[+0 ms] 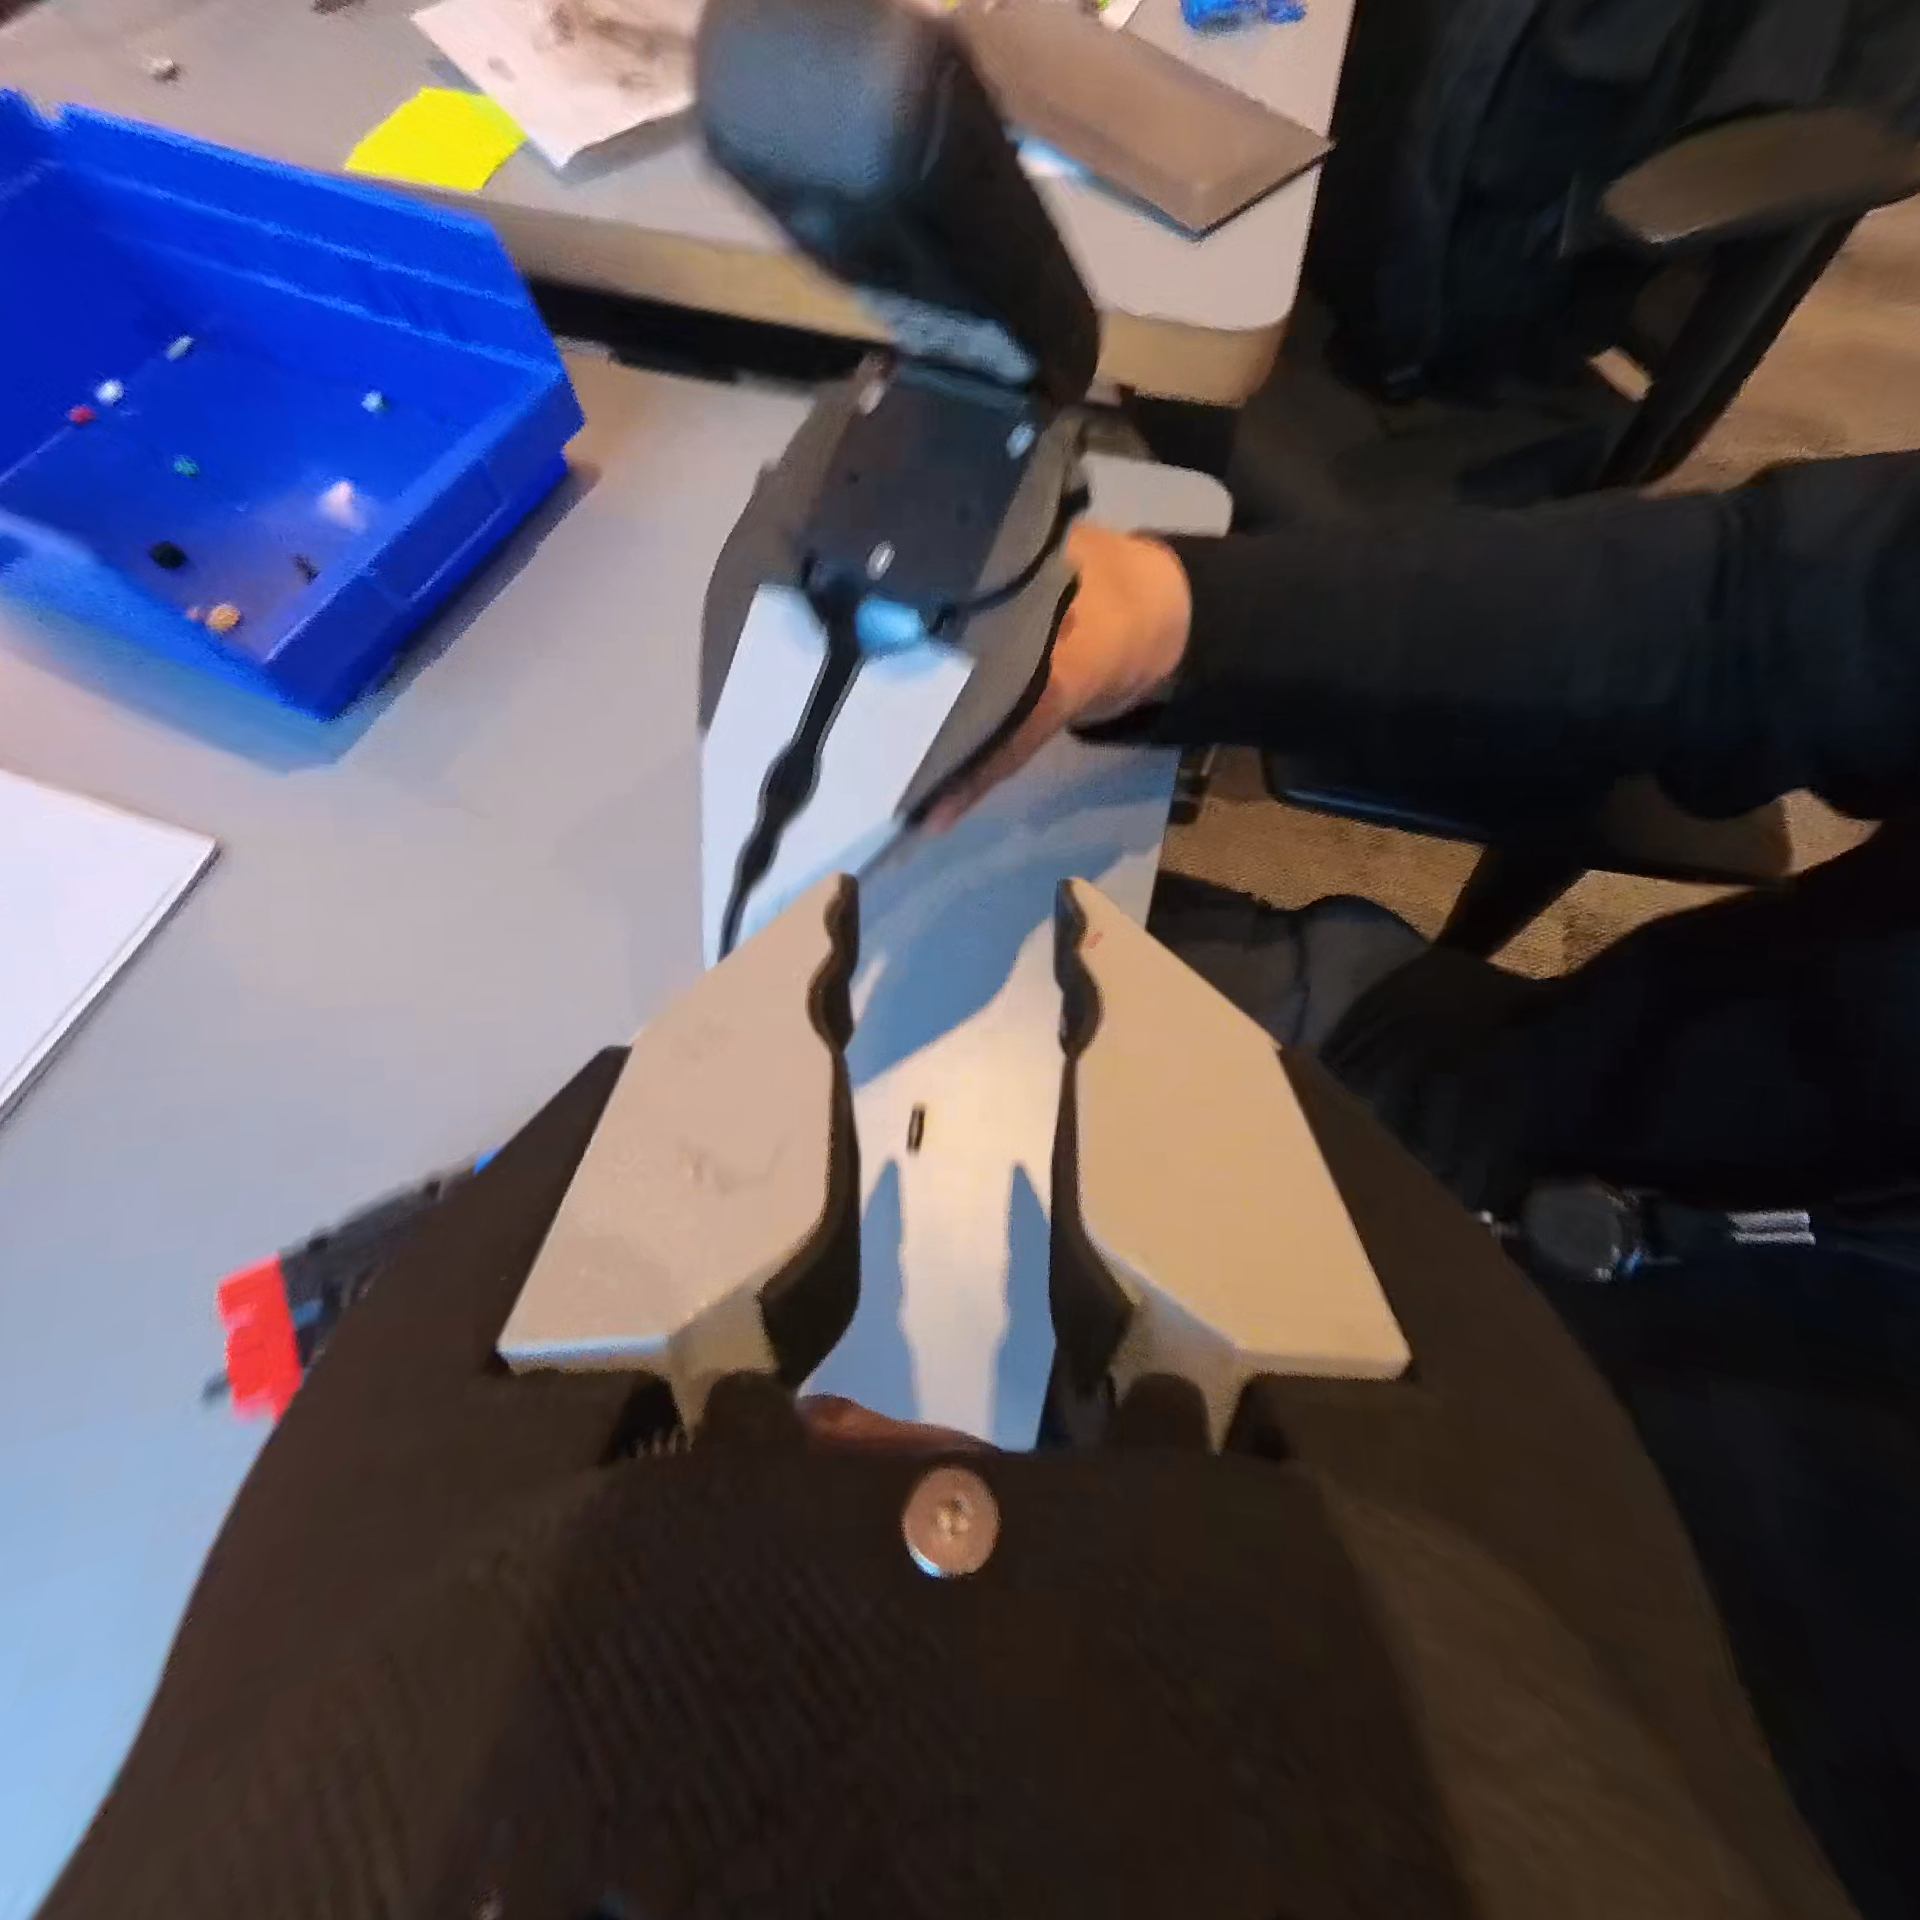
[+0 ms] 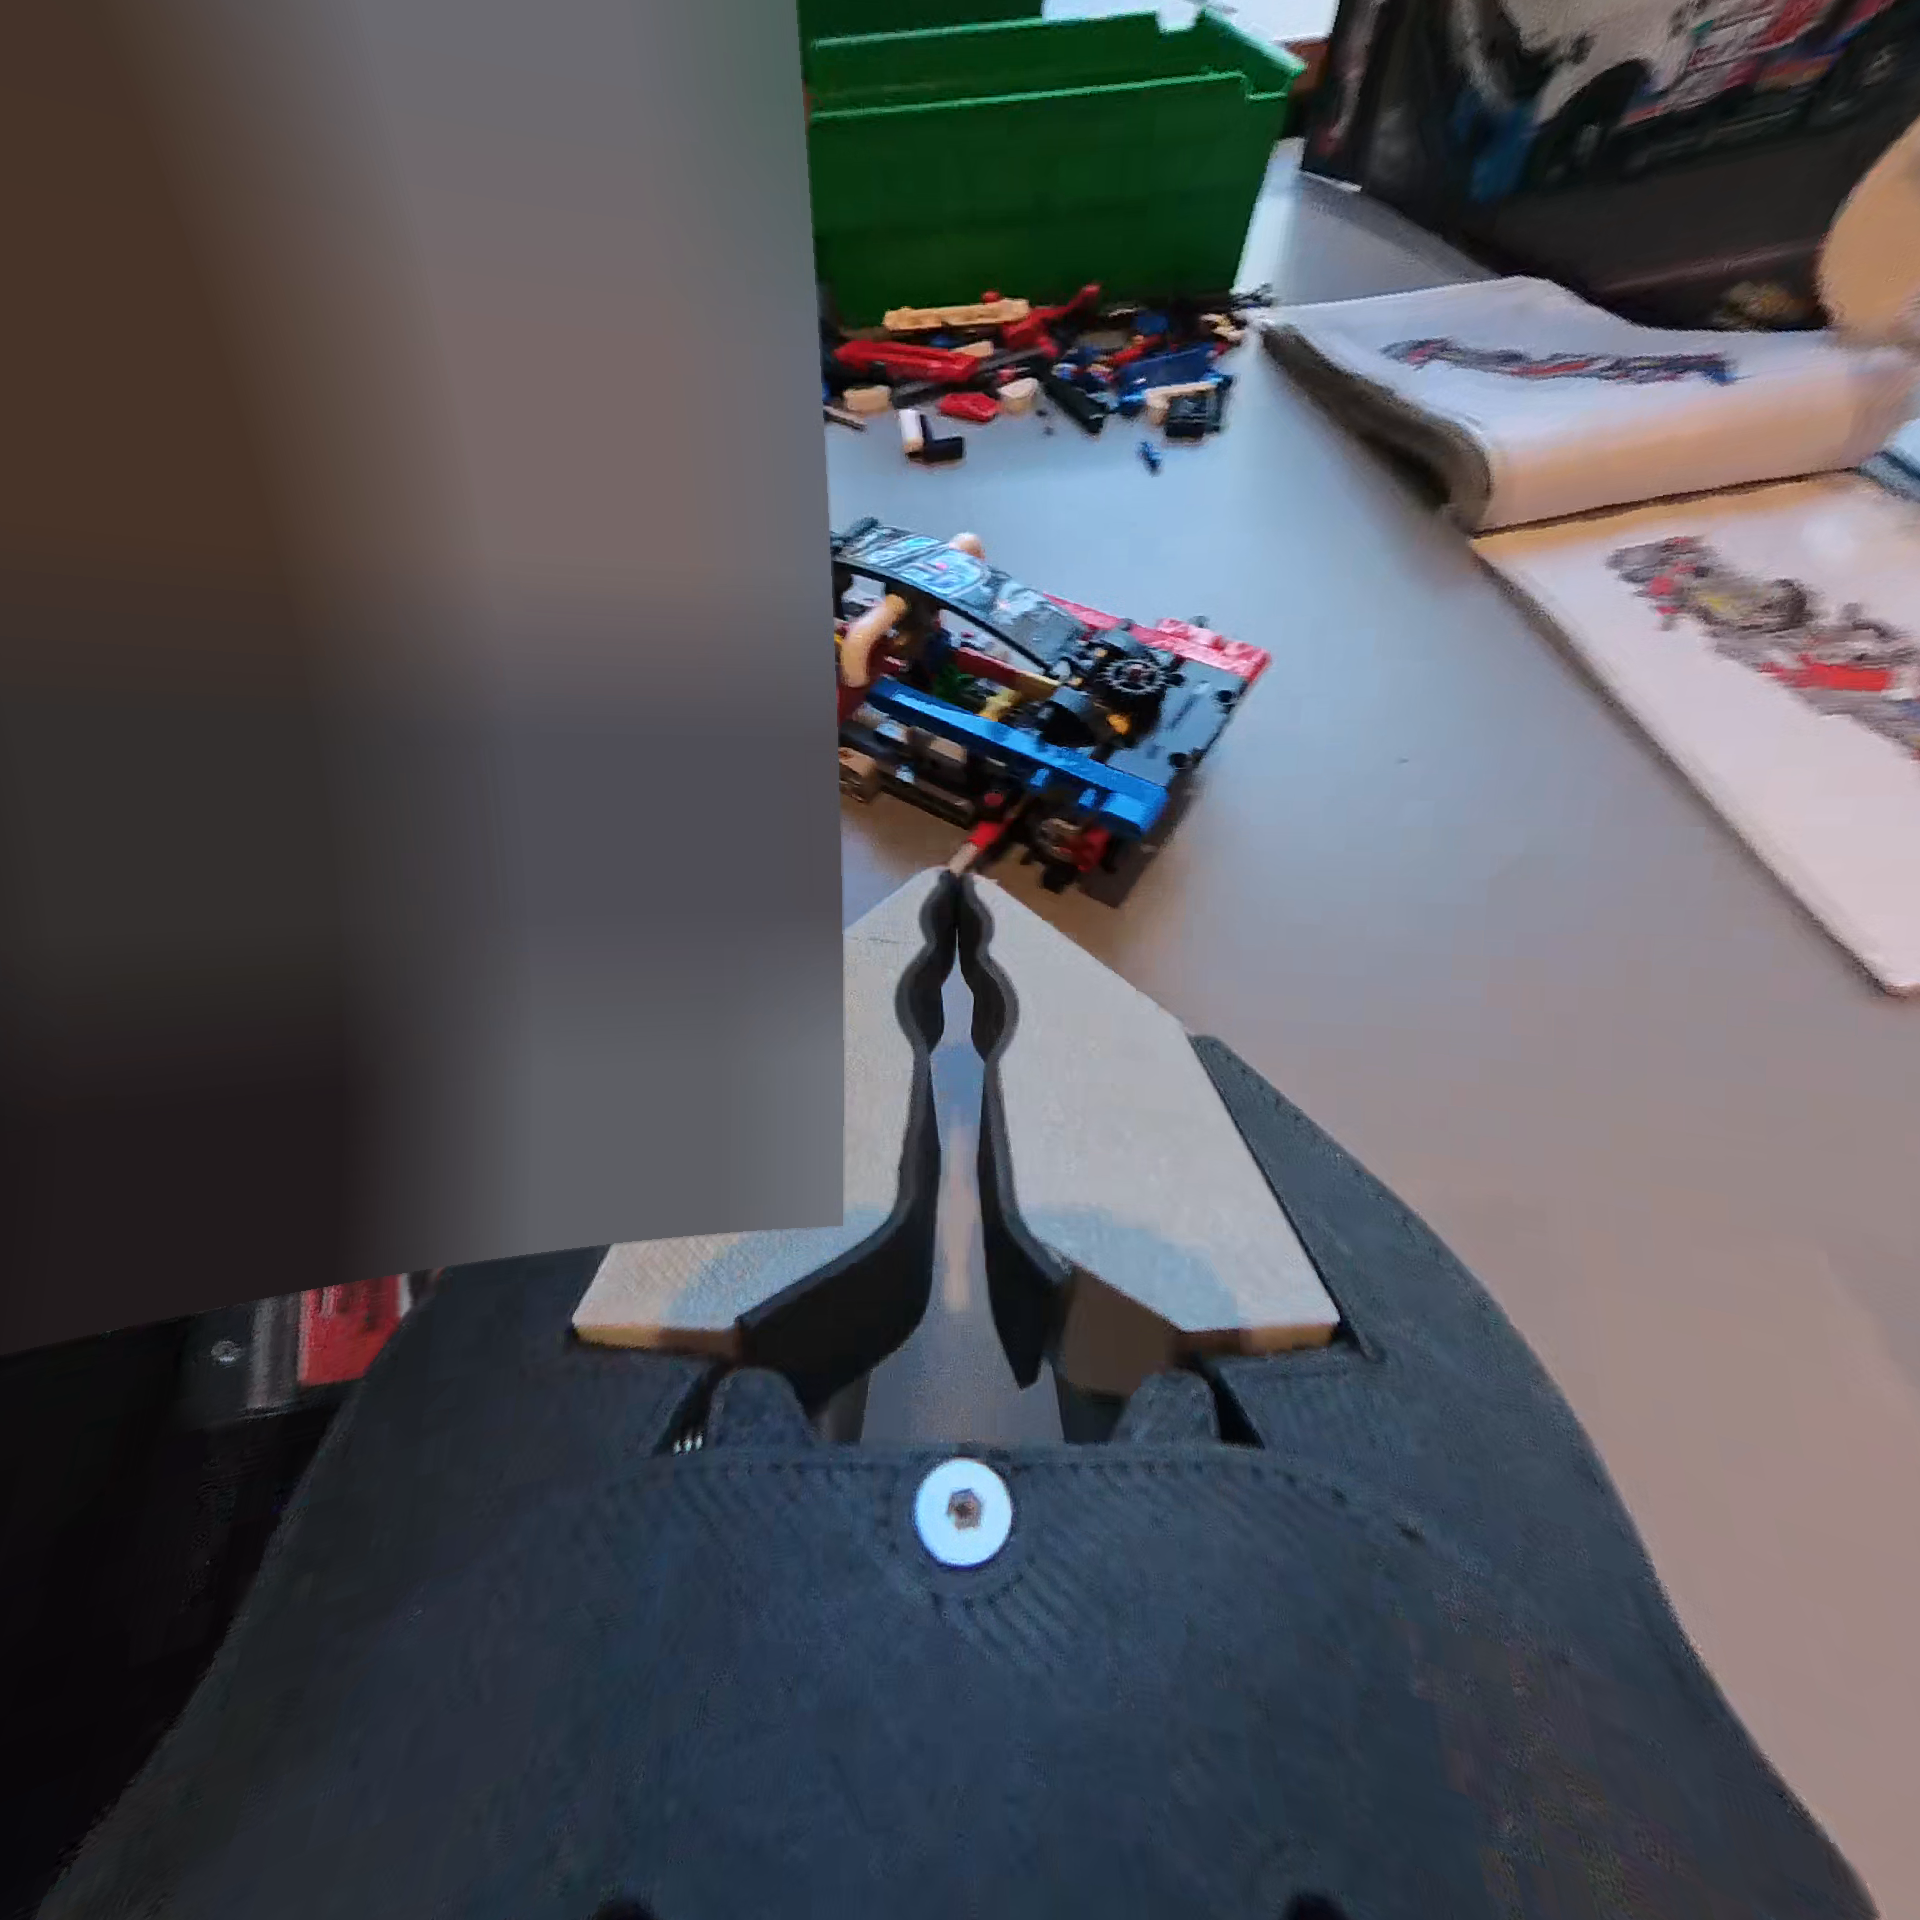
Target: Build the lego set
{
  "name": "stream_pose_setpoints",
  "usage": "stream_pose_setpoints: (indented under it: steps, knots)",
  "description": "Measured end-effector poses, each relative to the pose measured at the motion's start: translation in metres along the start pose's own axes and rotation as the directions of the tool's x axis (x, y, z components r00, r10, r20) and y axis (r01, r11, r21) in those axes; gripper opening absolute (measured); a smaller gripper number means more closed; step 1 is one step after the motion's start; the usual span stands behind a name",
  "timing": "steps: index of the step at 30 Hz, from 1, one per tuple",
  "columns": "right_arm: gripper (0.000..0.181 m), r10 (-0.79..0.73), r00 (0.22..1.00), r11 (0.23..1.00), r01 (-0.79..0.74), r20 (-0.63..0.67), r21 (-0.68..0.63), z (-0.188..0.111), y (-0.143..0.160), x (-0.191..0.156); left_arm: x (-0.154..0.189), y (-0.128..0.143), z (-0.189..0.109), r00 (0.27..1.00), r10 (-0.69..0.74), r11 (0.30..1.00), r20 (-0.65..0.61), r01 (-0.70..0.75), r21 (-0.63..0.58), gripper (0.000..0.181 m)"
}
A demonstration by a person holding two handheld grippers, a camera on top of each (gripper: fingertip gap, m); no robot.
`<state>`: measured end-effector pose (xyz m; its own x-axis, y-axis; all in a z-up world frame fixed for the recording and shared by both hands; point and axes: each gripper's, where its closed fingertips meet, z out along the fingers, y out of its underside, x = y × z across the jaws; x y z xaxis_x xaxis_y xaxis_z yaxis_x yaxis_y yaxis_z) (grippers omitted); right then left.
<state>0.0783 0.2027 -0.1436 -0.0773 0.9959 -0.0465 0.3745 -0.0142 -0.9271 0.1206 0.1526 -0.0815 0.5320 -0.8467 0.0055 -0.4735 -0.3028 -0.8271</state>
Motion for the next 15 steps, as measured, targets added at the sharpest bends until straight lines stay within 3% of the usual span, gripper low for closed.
stream_pose_setpoints:
  steps: [2,3,6,8,11,15]
  knots:
    - [0.002,-0.015,1.0,0.999,0.015,-0.007,0.05,-0.007,-0.002,-0.002,-0.004,0.03,-0.009,0.998,-0.034,0.997,0.044,0.037,-0.067,0.032]
    - [0.024,-0.015,1.0,0.999,0.014,0.003,0.051,-0.009,0.001,-0.004,-0.005,0.047,-0.007,0.997,-0.058,0.992,0.055,0.064,-0.105,0.032]
    - [0.012,-0.044,0.997,0.998,0.047,0.067,-0.045,-0.009,0.023,-0.016,-0.005,0.096,0.015,0.992,-0.085,0.974,0.094,0.102,-0.204,0.032]
    - [0.015,-0.076,0.992,0.99,0.088,0.102,-0.115,-0.01,0.041,-0.025,-0.011,0.119,0.032,0.989,-0.042,0.964,0.144,0.078,-0.254,0.029]
    - [0.018,-0.119,0.984,0.974,0.142,0.135,-0.177,-0.014,0.059,-0.035,-0.019,0.136,0.051,0.984,0.033,0.954,0.178,0.022,-0.299,0.024]
    - [0.017,-0.165,0.973,0.945,0.202,0.159,-0.258,-0.011,0.082,-0.04,-0.015,0.139,0.067,0.992,0.049,0.952,0.113,-0.012,-0.304,0.024]
